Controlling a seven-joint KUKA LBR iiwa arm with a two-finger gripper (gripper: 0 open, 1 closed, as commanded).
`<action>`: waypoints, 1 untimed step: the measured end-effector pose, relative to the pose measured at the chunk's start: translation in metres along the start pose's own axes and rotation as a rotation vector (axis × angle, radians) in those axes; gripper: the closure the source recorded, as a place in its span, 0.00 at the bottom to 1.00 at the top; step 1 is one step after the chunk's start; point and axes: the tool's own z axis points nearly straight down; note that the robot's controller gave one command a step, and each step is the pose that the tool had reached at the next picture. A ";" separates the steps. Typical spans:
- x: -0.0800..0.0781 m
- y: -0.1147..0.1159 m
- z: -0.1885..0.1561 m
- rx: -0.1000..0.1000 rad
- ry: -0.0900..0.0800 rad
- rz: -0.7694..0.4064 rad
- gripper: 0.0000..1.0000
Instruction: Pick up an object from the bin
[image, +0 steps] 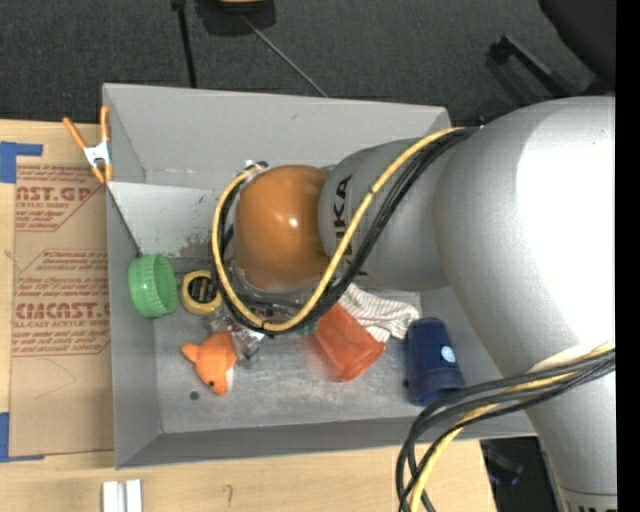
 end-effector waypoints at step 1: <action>0.001 0.000 -0.002 -0.001 0.002 0.000 1.00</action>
Offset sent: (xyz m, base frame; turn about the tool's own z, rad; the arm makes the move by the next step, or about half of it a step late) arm 0.0001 -0.0001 0.1133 0.0000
